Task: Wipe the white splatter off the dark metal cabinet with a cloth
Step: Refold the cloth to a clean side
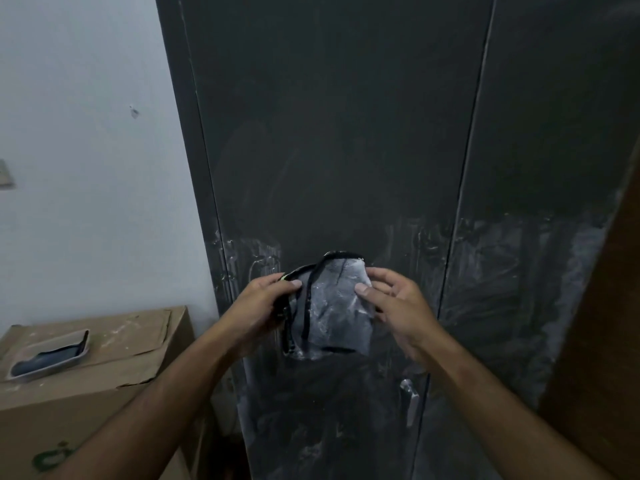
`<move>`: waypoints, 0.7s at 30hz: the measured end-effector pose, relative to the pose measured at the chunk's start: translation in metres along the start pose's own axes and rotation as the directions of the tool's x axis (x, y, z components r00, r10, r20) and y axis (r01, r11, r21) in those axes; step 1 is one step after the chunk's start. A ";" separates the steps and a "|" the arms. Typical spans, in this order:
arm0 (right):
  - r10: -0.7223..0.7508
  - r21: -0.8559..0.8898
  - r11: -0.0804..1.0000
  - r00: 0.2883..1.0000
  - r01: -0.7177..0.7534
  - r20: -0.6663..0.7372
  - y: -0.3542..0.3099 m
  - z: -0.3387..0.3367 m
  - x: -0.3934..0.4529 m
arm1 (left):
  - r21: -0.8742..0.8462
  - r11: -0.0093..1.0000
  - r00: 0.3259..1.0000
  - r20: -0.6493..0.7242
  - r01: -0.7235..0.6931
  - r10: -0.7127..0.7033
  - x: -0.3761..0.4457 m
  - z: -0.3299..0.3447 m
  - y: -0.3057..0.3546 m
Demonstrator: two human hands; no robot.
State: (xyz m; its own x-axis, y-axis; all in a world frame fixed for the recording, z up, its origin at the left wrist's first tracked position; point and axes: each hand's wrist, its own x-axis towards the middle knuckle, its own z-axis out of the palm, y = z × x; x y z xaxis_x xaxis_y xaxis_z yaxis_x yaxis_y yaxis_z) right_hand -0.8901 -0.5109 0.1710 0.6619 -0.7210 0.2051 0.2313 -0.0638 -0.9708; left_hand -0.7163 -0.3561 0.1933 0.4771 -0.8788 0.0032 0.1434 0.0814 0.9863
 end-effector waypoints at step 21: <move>-0.015 -0.212 0.976 0.979 0.059 0.203 0.007 0.013 0.002 | 0.208 0.970 0.989 0.105 -0.128 0.108 0.003 -0.002 0.006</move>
State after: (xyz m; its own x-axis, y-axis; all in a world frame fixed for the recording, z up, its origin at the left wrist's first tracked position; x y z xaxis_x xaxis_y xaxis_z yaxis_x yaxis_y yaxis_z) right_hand -0.8776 -0.5040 0.1661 0.7891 -0.5653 0.2405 0.1136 -0.2505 -0.9614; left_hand -0.7122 -0.3573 0.1989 0.3964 -0.9093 0.1266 -0.1026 0.0932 0.9903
